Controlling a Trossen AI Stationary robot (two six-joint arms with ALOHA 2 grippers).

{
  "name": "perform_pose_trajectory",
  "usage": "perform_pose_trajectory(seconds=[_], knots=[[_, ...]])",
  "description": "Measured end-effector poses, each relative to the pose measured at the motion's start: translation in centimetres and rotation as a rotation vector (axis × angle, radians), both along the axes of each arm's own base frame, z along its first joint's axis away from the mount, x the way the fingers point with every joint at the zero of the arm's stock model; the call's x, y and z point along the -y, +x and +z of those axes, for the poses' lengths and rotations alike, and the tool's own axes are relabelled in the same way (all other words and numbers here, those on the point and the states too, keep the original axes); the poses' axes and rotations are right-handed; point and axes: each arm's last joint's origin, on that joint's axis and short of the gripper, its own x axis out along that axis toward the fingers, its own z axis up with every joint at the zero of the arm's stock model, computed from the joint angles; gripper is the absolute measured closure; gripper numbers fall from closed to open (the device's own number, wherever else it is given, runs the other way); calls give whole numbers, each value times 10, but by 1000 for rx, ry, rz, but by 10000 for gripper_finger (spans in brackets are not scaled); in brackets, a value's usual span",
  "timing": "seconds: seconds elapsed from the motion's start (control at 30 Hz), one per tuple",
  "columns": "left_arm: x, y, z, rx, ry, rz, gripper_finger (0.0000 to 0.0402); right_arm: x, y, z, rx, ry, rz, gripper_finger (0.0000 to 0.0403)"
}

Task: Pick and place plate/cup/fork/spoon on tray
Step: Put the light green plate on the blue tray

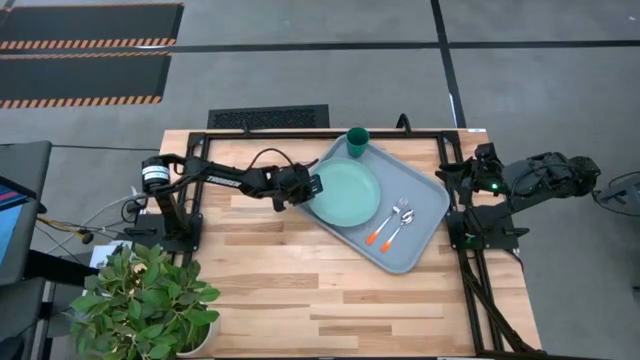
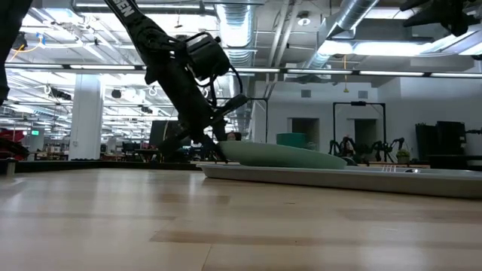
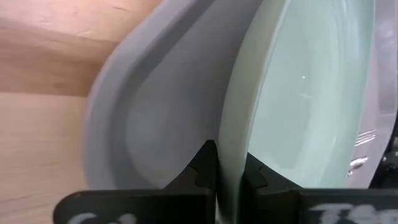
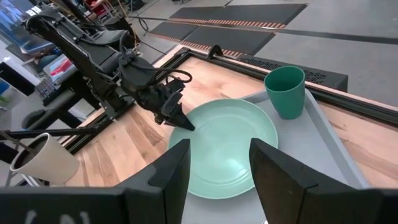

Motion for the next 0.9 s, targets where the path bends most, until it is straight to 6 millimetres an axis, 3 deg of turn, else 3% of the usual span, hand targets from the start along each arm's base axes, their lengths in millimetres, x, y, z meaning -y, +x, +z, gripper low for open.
perform_pose_trajectory(seconds=[0.4, 0.9], knots=[[2, 3, -4, 11, -8, -31, 393, 0, 0, 0, -1, 0, 1, 214], [1, 5, -2, 35, -9, -56, 239, 0, 0, 0, -3, 0, 2, 214]])
